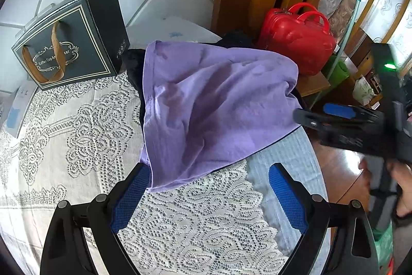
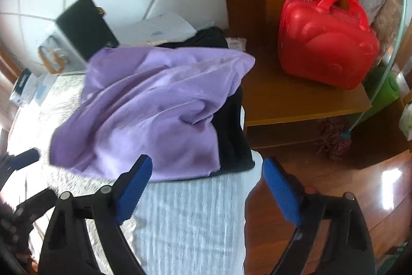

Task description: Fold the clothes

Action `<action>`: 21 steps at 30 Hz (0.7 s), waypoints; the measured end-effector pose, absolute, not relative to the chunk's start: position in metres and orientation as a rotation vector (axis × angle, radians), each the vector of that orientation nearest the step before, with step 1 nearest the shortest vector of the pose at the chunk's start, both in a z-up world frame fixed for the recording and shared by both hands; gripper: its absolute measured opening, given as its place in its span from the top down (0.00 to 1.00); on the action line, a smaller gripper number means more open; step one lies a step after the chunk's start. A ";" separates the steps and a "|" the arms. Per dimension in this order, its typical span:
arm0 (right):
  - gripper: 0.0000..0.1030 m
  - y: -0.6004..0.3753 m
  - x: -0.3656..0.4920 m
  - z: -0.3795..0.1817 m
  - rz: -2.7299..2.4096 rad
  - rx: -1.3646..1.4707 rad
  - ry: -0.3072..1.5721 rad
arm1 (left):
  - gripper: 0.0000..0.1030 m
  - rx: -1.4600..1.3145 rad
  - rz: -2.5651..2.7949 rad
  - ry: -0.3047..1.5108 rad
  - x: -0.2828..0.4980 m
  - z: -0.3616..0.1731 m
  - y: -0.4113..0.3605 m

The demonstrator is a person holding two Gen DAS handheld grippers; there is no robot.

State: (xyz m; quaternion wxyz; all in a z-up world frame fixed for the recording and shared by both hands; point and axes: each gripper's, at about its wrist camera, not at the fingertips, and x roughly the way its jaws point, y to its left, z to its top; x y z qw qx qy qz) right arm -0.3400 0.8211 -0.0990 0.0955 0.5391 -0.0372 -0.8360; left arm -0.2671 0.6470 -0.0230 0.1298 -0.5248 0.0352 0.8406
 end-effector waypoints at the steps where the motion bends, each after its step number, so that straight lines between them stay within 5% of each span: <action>1: 0.32 0.820 -0.346 -0.108 -2.450 1.631 -0.126 | 0.08 -1.528 2.446 0.103 -0.269 -0.024 0.646; 2: 0.68 0.819 -0.350 -0.114 -2.420 1.658 -0.145 | 0.08 -1.532 2.449 0.101 -0.271 -0.024 0.645; 3: 0.74 0.817 -0.351 -0.118 -2.412 1.683 -0.143 | 0.08 -1.535 2.452 0.097 -0.273 -0.025 0.643; 10: 0.81 0.813 -0.310 -0.090 -2.445 1.692 -0.075 | 0.08 -1.523 2.452 0.084 -0.280 -0.025 0.638; 12: 0.72 0.815 -0.303 -0.091 -2.448 1.716 -0.049 | 0.08 -1.510 2.441 0.084 -0.279 -0.023 0.640; 14: 0.18 0.818 -0.297 -0.085 -2.502 1.693 -0.026 | 0.08 -1.495 2.422 0.090 -0.278 -0.020 0.643; 21: 0.12 0.823 -0.278 -0.078 -2.523 1.658 -0.037 | 0.08 -1.475 2.402 0.102 -0.268 -0.014 0.654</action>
